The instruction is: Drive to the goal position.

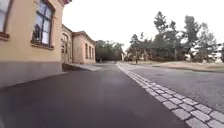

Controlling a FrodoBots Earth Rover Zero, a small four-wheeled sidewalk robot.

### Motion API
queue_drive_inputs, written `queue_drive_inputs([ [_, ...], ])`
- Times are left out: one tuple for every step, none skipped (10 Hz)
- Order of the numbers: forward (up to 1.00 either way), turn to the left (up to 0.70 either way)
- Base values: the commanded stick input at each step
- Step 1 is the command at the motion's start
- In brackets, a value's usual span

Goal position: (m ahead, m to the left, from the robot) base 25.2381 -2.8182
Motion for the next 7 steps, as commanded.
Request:
queue_drive_inputs([
  [0.7,0.0],
  [0.7,0.0],
  [0.7,0.0],
  [0.7,0.0],
  [0.7,0.0],
  [0.7,0.0],
  [0.7,0.0],
])
